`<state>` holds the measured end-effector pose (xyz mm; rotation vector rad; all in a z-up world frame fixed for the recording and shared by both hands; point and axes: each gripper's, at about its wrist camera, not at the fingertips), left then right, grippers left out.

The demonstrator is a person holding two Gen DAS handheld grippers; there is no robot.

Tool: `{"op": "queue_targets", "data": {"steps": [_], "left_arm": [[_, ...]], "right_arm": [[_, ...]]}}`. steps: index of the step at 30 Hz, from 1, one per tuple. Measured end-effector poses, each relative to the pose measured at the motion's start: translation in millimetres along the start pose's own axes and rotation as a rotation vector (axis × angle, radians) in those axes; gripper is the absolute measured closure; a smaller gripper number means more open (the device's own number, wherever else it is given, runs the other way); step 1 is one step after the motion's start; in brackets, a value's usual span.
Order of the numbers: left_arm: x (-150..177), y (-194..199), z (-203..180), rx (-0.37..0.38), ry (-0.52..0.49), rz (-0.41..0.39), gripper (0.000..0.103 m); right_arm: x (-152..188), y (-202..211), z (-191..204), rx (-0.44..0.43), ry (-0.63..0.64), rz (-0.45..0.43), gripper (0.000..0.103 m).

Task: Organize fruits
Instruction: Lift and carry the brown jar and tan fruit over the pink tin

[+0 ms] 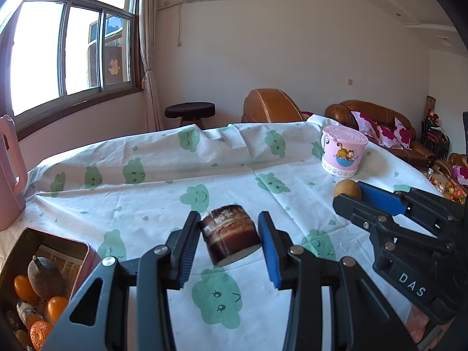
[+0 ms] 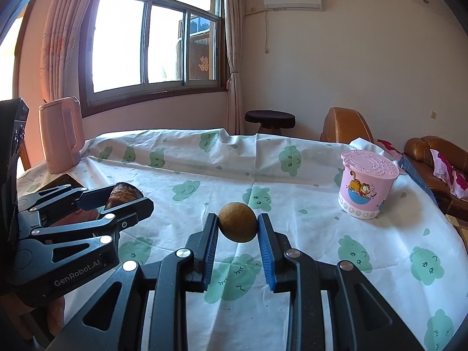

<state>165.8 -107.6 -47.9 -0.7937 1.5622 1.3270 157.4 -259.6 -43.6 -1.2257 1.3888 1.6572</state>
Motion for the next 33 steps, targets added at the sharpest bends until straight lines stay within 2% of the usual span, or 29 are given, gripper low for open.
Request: {"op": "queue_targets", "data": {"steps": [33], "left_arm": [[1.1, 25.1, -1.1, -0.040, -0.016, -0.099, 0.061]], "right_arm": [[-0.5, 24.7, 1.1, 0.021, -0.001, -0.127, 0.074]]}}
Point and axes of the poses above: each gripper's, at about its wrist camera, not at the fingertips, and y roughly against the way its jaws point, z to its left, x to its underside, and after that the axes turned 7 degrees about -z, right-handed
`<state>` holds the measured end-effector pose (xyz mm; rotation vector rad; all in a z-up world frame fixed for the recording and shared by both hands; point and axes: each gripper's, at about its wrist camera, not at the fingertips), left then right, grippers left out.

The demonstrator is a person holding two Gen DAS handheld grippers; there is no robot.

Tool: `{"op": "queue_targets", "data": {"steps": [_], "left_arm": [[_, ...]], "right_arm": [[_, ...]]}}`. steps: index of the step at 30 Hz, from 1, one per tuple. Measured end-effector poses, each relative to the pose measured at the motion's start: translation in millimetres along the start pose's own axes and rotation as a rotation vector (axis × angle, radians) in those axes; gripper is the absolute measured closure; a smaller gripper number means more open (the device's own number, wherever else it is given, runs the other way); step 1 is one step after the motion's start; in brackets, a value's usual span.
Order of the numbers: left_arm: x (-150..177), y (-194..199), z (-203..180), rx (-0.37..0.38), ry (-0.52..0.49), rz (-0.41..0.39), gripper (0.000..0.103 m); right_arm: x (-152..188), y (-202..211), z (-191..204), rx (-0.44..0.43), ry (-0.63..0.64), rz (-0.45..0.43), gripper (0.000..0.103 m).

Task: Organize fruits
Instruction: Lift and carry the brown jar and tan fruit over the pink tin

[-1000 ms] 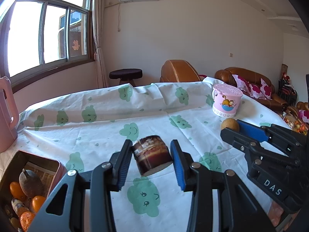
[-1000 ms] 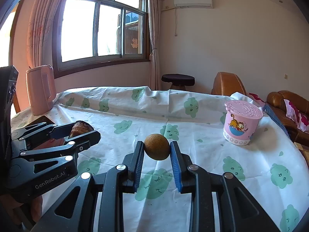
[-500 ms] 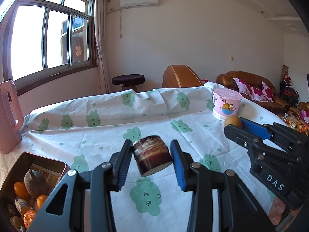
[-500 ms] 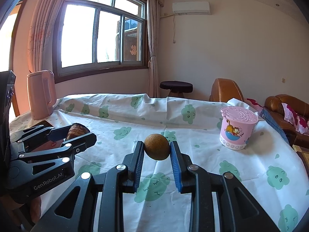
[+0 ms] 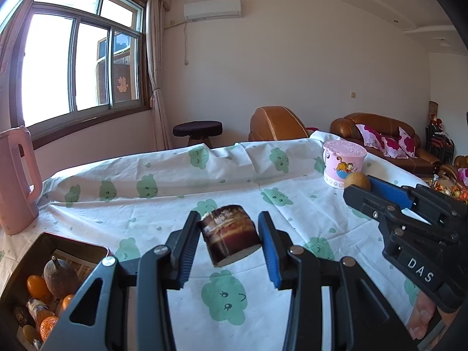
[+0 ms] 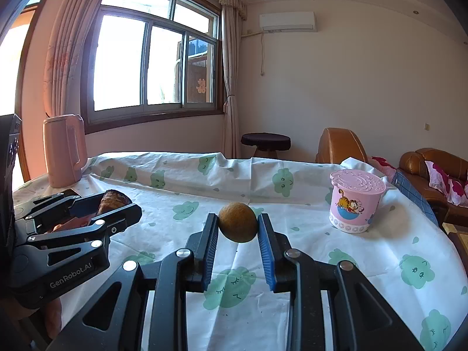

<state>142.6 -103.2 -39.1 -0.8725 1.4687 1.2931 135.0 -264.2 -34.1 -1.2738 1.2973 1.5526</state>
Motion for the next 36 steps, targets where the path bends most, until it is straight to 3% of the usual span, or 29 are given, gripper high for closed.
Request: {"op": "queue_targets", "data": {"steps": [17, 26, 36], "left_arm": [[1.6, 17.5, 3.8, -0.027, 0.006, -0.058, 0.061], [5.4, 30.1, 12.7, -0.017, 0.028, -0.049, 0.061], [13.1, 55.1, 41.0, -0.053, 0.049, -0.037, 0.061]], "right_arm": [[-1.0, 11.9, 0.8, 0.017, 0.002, -0.050, 0.074], [-0.2, 19.4, 7.2, 0.013, 0.004, -0.060, 0.074], [-0.2, 29.2, 41.4, -0.065, 0.035, -0.059, 0.074]]}}
Point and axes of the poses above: each gripper's, at about its wrist camera, not at the fingertips, and y roughly against the way its jaws point, z to its left, x to its underside, and after that the axes turned 7 degrees about -z, right-handed
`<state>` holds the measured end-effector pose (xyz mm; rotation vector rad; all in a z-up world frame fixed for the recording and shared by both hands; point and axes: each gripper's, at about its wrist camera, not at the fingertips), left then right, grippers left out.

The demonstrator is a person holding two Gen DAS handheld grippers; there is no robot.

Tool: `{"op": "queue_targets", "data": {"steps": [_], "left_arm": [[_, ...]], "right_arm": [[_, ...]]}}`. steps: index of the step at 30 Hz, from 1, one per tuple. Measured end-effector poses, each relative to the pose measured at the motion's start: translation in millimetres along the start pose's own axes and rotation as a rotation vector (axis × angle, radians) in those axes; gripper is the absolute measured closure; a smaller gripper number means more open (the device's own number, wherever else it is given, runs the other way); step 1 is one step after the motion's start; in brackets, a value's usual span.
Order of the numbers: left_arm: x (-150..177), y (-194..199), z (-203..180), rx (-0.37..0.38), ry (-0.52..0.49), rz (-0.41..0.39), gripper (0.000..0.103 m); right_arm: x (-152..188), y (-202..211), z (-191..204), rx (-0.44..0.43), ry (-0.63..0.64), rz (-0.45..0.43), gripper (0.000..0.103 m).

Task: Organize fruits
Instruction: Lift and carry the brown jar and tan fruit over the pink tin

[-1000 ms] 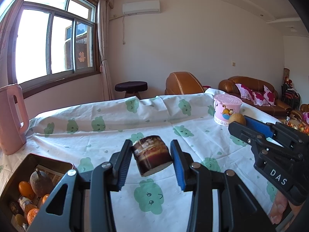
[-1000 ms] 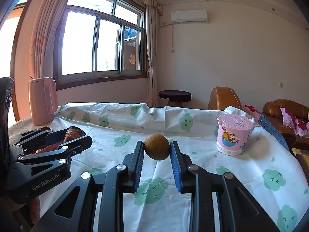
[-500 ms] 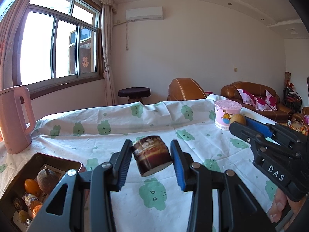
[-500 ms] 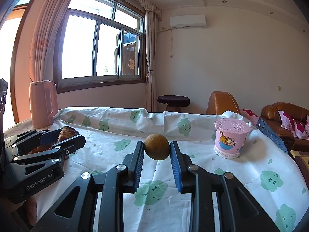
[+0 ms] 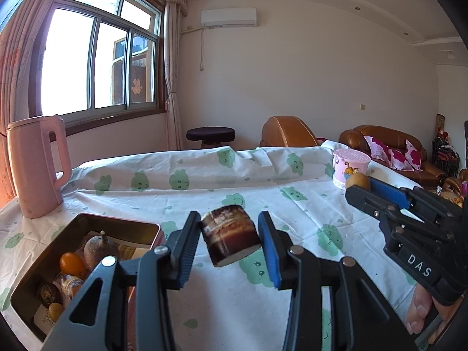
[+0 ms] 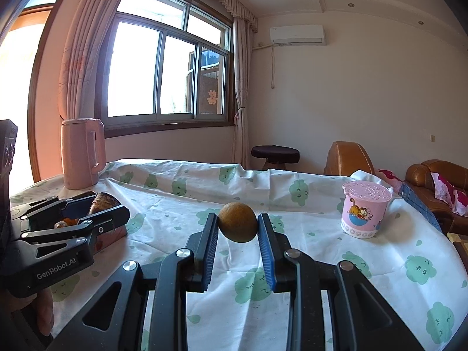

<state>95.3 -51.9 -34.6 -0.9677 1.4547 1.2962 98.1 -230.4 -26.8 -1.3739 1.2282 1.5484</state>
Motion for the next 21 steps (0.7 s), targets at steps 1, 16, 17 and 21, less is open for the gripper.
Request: {"op": "queue_targets", "data": {"steps": [1, 16, 17, 21], "left_arm": [[0.2, 2.8, 4.0, -0.006, 0.002, -0.001, 0.061], [-0.2, 39.4, 58.0, -0.097, 0.024, -0.012, 0.061], [0.0, 41.0, 61.2, -0.102, 0.023, -0.012, 0.061], [0.3, 46.6, 74.6, -0.123, 0.034, -0.012, 0.061]], "right_arm": [[-0.4, -0.1, 6.0, -0.013, 0.006, 0.001, 0.074], [-14.9, -3.8, 77.3, -0.174, 0.052, -0.001, 0.074], [-16.0, -4.2, 81.5, -0.182, 0.056, -0.001, 0.074], [-20.2, -5.2, 99.0, -0.207, 0.075, -0.003, 0.074]]}}
Point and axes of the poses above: each gripper's, at about its wrist camera, not at the fingertips, and y roughly against the way its jaws point, z to its left, x to its underside, and after that the axes turned 7 degrees about -z, right-handed
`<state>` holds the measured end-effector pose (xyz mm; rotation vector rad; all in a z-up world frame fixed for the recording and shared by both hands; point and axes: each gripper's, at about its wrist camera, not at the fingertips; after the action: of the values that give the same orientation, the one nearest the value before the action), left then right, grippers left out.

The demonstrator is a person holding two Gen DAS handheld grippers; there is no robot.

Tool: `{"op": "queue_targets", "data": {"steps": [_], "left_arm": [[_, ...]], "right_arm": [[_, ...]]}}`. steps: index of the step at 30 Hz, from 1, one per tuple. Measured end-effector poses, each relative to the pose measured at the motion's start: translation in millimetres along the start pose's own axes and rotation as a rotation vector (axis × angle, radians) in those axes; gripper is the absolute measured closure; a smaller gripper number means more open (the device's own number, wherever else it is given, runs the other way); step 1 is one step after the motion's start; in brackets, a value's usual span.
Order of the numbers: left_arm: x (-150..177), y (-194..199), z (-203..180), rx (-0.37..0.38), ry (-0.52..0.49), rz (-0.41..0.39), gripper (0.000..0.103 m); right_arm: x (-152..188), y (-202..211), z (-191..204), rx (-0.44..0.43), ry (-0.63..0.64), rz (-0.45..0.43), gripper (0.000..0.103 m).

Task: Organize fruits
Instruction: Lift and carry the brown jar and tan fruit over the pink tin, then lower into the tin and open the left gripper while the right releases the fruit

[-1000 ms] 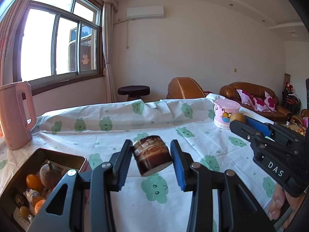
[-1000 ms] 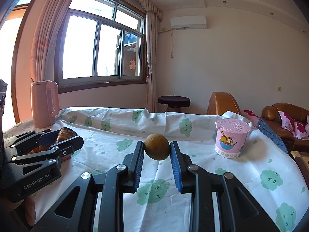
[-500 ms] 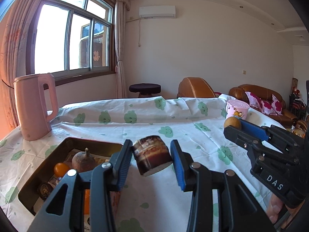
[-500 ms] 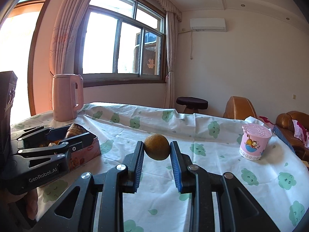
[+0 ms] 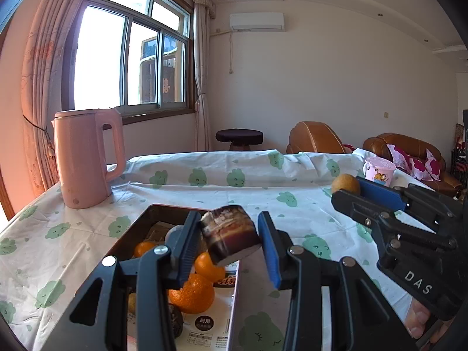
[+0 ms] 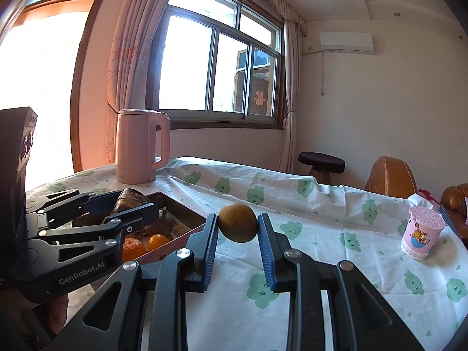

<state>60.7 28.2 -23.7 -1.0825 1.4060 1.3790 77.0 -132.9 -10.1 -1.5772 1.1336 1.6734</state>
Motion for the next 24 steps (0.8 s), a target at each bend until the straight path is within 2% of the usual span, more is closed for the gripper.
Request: {"op": "queue_targets", "data": {"steps": [12, 24], "left_arm": [[1.5, 3.5, 43.4, -0.074, 0.047, 0.010, 0.061], [2.1, 6.9, 69.6, -0.128, 0.061, 0.020, 0.061]], "right_arm": [[-9.5, -16.3, 37.7, -0.063, 0.049, 0.006, 0.074], [-15.4, -29.2, 64.0, -0.111, 0.083, 0.010, 0.074]]}}
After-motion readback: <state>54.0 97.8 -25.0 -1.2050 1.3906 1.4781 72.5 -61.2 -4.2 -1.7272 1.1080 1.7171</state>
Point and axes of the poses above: each gripper's, at about its wrist camera, not at the fingertips, and y roughly against the way its jaws point, z to its left, x to its underside, and after that the axes turned 7 degrees about -z, right-handed
